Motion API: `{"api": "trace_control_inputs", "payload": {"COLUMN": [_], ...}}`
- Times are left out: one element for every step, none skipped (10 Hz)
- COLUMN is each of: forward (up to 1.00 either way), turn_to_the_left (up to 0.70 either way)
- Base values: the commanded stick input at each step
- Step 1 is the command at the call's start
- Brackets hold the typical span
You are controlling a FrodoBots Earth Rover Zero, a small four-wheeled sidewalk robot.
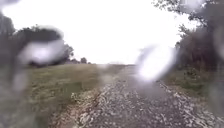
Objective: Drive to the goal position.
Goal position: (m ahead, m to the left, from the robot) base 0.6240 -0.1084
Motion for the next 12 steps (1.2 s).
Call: {"api": "trace_control_inputs", "payload": {"forward": [0.70, 0.70, 0.70, 0.70, 0.70, 0.70, 0.70, 0.70, 0.70, 0.70, 0.70, 0.70], "turn_to_the_left": [-0.14, -0.14, -0.14, -0.14, -0.14, -0.14, -0.14, -0.14, -0.14, -0.14, -0.14, -0.14]}}
